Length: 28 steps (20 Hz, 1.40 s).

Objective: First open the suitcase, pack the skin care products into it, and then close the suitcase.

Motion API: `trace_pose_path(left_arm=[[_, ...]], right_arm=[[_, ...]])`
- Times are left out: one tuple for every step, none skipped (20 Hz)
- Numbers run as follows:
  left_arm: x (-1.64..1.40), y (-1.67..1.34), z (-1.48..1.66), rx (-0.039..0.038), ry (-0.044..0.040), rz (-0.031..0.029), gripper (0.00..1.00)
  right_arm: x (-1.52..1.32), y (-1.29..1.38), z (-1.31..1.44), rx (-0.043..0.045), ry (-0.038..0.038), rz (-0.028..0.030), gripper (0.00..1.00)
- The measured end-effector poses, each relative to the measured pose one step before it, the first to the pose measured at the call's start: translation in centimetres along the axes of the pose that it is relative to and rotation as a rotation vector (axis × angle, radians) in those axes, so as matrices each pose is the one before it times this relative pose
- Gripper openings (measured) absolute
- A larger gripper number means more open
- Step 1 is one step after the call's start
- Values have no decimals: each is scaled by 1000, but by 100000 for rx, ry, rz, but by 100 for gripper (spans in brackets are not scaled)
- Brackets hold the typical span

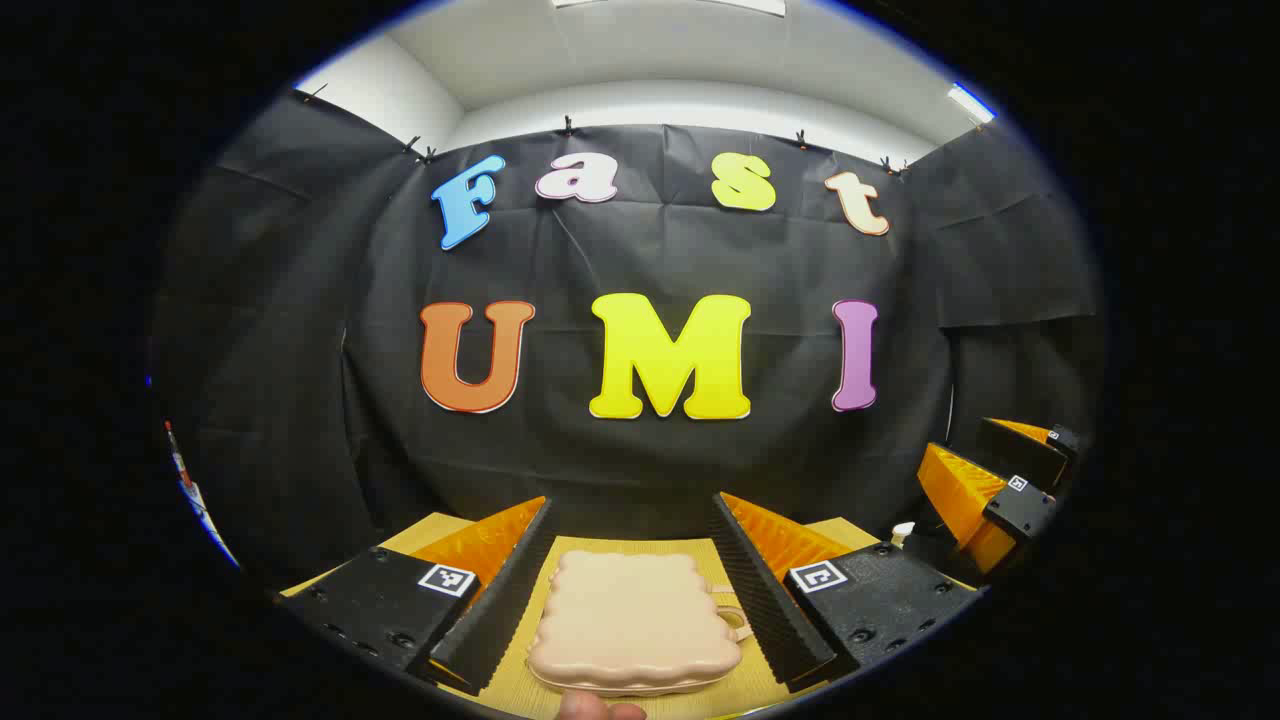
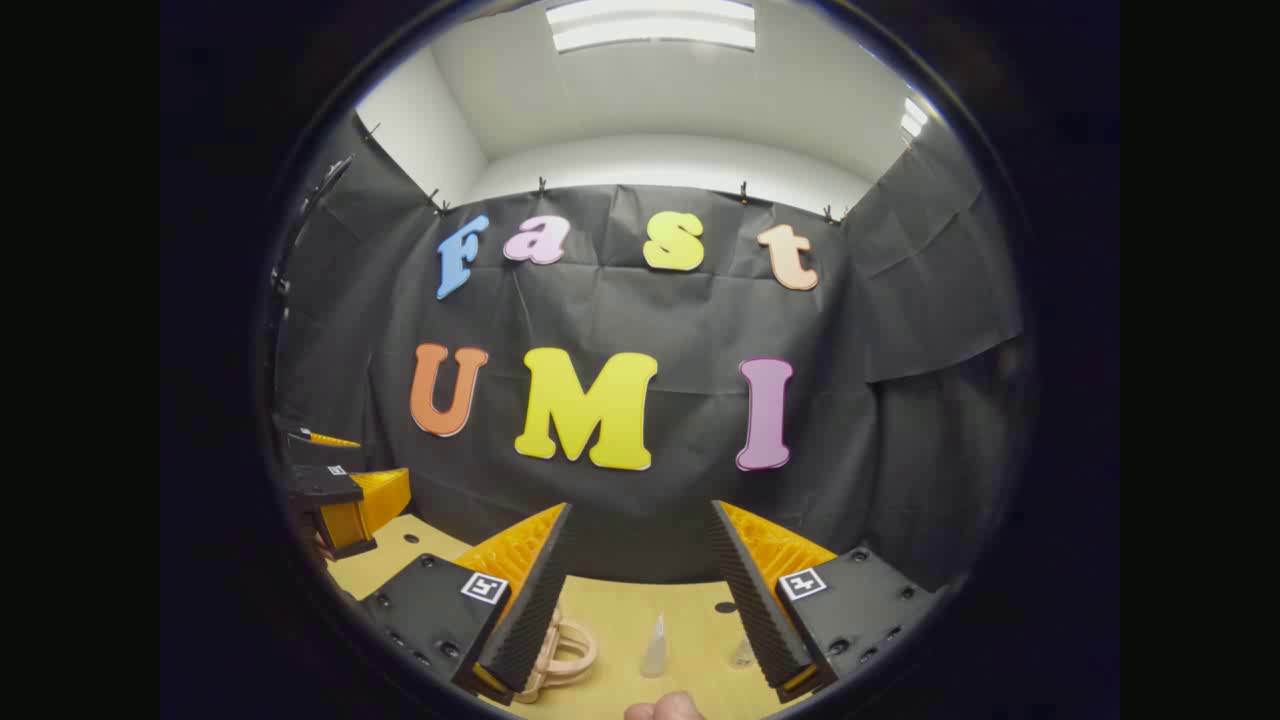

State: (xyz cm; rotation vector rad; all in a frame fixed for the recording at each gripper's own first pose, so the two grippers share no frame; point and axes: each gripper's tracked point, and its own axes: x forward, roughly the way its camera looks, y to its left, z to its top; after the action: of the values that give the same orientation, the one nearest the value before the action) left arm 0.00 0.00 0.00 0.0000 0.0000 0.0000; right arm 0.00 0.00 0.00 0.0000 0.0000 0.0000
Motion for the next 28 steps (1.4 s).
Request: trace_pose_path(left_arm=[[18, -84, -152, -257, 147, 13, 98], [136, -64, -36, -224, -241, -276, 98], [-131, -48, -90, 81, 147, -147, 98], [2, -239, -123, 328, 145, -392, 98], [126, -114, -223, 449, 184, -506, 98], [85, -229, -173, 497, 276, -453, 98], [342, -113, -153, 404, 285, -340, 98], [115, -170, -267, 216, 447, -283, 98], [218, -112, -142, 121, 307, -301, 98], [258, -344, -15, 157, 40, -511, 98], [315, -410, -141, 436, 218, -396, 98], [283, -205, -214, 124, 497, -360, 98], [239, -414, -267, -119, 952, -664, 98], [38, -435, -423, 45, 1041, -717, 98], [154, -369, -386, 363, 962, -479, 98], [157, -275, -387, 903, 1156, -131, 98], [253, -571, -695, 1308, 1662, -690, 98], [302, -512, -571, 785, 1330, -476, 98], [574, -881, -737, 1337, 2362, -715, 98], [454, -715, -673, 1633, 2072, -571, 98], [710, -1120, -719, 3544, 1264, -1519, 98], [676, -854, -723, 3270, 1649, -831, 98], [755, -669, -764, 3339, 2027, -584, 98], [807, -762, -1036, 2762, 3043, -634, 99], [721, -993, -1208, 1800, 4085, -1123, 99], [731, -1159, -993, 1609, 3263, -1274, 99], [723, -1029, -790, 2574, 1833, -518, 99], [579, -1082, -291, 4223, 737, -1282, 99]], right_arm=[[96, 52, -316, 760, 1256, -235, 80], [21, 25, -198, 384, 802, -186, 79], [101, -140, -52, -152, 375, -580, 79], [24, -98, -152, -51, 145, -186, 80], [-3, 1, -10, 33, -10, -107, 80], [-47, -62, -44, 25, 9, -211, 80], [65, -60, -31, -48, 123, -400, 80], [97, -241, -315, -78, 585, -351, 80], [168, -162, -157, -293, 459, -268, 80], [166, -255, -78, -92, 265, -219, 80], [234, -279, 44, 110, 20, -542, 80], [247, -184, -14, 30, 69, -241, 80], [212, -215, -71, -233, 176, 169, 80], [90, -151, -324, -356, 473, 249, 79], [141, -237, -270, -240, 613, 317, 80], [213, -220, -225, -315, 700, 98, 80], [242, -639, -430, -512, 1076, 50, 80], [18, -638, -277, -99, 355, -356, 80], [281, -1010, -480, 339, 856, -526, 80], [193, -741, -901, 684, 1706, 301, 80], [348, -1238, -1209, -263, 2884, -816, 80], [189, -946, -540, -392, 1438, -903, 80], [210, -862, -436, -271, 775, -693, 80], [171, -1271, -487, -817, 830, -1159, 79], [211, -1185, -499, -1123, 786, -1411, 80], [242, -1271, -312, -1236, 693, -1520, 79], [256, -1319, -493, -681, 763, -1604, 77], [255, -1363, -425, -253, 627, -1707, 80]])
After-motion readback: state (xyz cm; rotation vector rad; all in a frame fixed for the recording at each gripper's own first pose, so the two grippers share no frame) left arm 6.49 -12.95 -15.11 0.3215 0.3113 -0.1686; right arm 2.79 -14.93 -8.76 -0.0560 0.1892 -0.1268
